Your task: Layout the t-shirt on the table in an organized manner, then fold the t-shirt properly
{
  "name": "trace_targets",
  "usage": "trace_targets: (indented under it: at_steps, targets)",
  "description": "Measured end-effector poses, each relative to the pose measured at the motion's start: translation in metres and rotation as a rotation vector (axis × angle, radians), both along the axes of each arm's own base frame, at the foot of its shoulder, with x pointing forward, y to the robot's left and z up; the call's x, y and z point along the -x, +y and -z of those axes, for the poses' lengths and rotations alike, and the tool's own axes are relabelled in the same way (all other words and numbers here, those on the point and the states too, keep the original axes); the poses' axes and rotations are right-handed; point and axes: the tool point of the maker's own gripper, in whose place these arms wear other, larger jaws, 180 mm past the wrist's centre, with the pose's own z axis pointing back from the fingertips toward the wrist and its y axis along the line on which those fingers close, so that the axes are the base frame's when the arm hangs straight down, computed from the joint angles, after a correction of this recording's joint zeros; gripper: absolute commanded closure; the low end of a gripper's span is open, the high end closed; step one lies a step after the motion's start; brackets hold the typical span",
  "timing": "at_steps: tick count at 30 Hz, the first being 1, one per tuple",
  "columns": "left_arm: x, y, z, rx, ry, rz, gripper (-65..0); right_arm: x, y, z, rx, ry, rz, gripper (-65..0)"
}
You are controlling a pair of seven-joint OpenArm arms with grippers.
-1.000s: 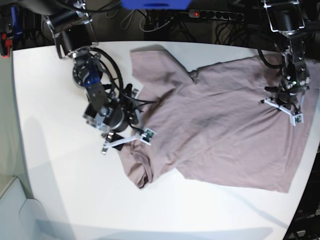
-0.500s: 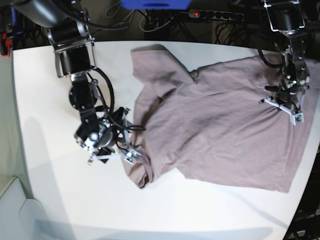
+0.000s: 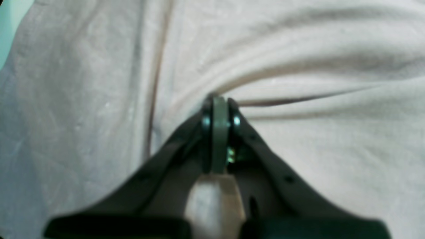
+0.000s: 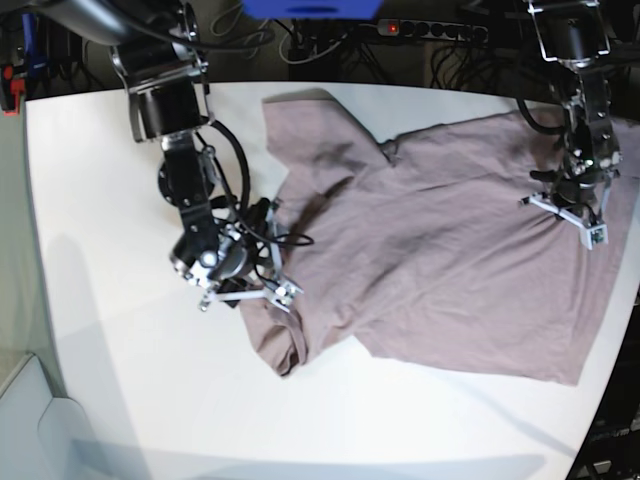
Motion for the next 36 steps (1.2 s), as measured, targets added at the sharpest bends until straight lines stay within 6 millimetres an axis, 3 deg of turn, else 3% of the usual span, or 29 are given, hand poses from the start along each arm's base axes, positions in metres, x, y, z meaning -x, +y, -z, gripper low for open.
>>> trace_targets:
  at_steps: [12, 22, 30, 36]
  targets:
    - [0.0, 0.0, 0.0, 0.0, 0.001, 0.0, -0.4, 0.001, 0.024, -0.004, -0.048, 0.0, -0.014, -39.6]
    - [0.0, 0.0, 0.0, 0.001, 0.001, 0.0, -0.4, 0.016, 0.04, 0.01, -0.116, 0.014, -0.035, -39.6]
    - [0.0, 0.0, 0.0, 0.0, 0.002, 0.0, -0.4, 0.024, 0.031, 0.025, -0.204, 0.014, -0.037, -39.6]
    - [0.0, -0.001, 0.0, 0.001, 0.001, 0.001, -0.4, 0.028, -0.004, 0.026, -0.146, 0.003, -0.022, -39.6]
